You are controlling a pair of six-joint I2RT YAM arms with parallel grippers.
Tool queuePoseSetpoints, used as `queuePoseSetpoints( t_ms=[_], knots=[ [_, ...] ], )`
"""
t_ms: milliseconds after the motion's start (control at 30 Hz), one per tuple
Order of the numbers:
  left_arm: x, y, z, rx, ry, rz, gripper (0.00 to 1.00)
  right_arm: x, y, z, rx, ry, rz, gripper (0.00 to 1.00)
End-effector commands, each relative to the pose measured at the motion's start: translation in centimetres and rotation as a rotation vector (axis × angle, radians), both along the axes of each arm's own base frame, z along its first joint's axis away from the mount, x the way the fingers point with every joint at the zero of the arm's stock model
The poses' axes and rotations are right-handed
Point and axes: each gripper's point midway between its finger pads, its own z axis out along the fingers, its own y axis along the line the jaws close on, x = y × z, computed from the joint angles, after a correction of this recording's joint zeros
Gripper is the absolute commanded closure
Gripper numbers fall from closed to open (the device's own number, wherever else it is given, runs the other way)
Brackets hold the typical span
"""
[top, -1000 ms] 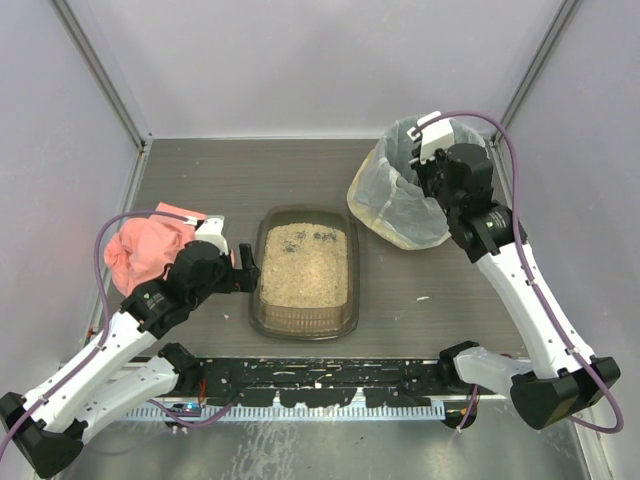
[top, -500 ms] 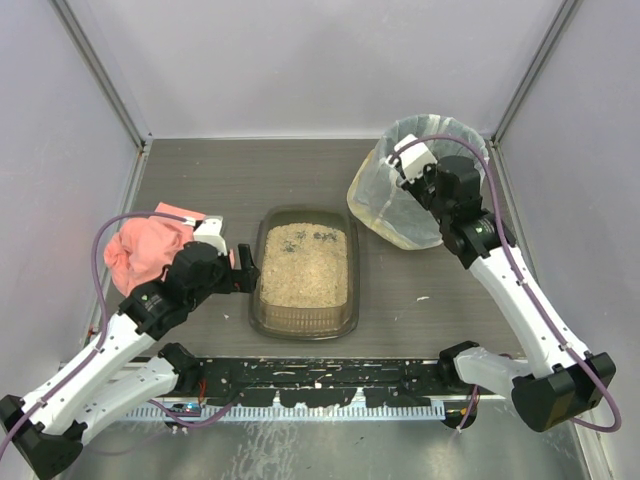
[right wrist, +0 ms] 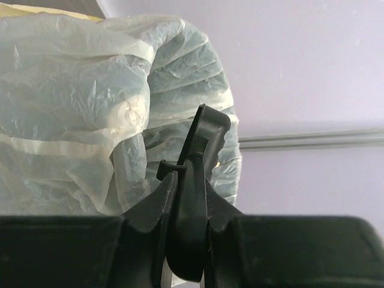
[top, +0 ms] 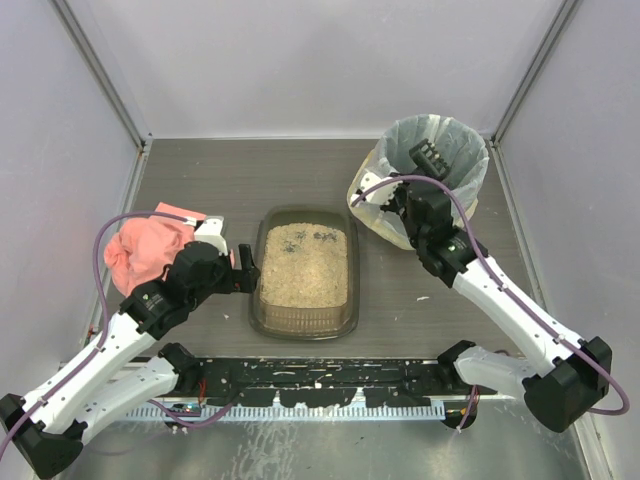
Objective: Clean the litter box
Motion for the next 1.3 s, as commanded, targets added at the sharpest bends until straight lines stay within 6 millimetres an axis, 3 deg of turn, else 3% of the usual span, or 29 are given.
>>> queuePoseSetpoints(
  t_ms=[0,133,267,400,533,633,1000,1067,1267],
  knots=[
    [0.7,-0.4,1.2,-0.037,-0.044,0.008,0.02,-0.5,-0.7,5.9,-0.104,-0.224,-0.046,0.99],
    [0.7,-0.5,1.2,-0.039,-0.043,0.008,0.02,-1.2,0.6,5.1,-0.154,-0.200,-0.003,0.99],
    [0.8,-0.6,1.1,-0.041,-0.038,0.004,0.02,-2.2,1.8,0.4,-0.213,-0.029,0.067,0.99],
    [0.9,-0.7,1.1,-0.039,-0.036,0.003,0.02,-4.1,4.1,-4.9,-0.126,0.190,0.177,0.98],
    [0.8,-0.6,1.1,-0.034,-0.036,0.002,0.02,-4.1,3.6,-6.9,-0.143,0.236,0.134,0.98],
    [0.8,-0.5,1.0,-0.029,-0.034,0.006,0.02,-3.4,3.1,-5.5,-0.130,0.170,0.090,0.97],
    [0.6,-0.4,0.9,-0.035,-0.034,0.006,0.02,-1.5,2.9,5.4,0.035,-0.165,0.010,0.97],
    [0.6,-0.4,1.0,-0.036,-0.036,0.007,0.02,-1.4,3.0,6.3,0.069,-0.187,0.008,0.97],
    [0.4,0.0,0.9,-0.030,-0.037,0.015,0.02,-1.0,2.0,6.4,0.156,-0.207,-0.056,0.97]
  ],
)
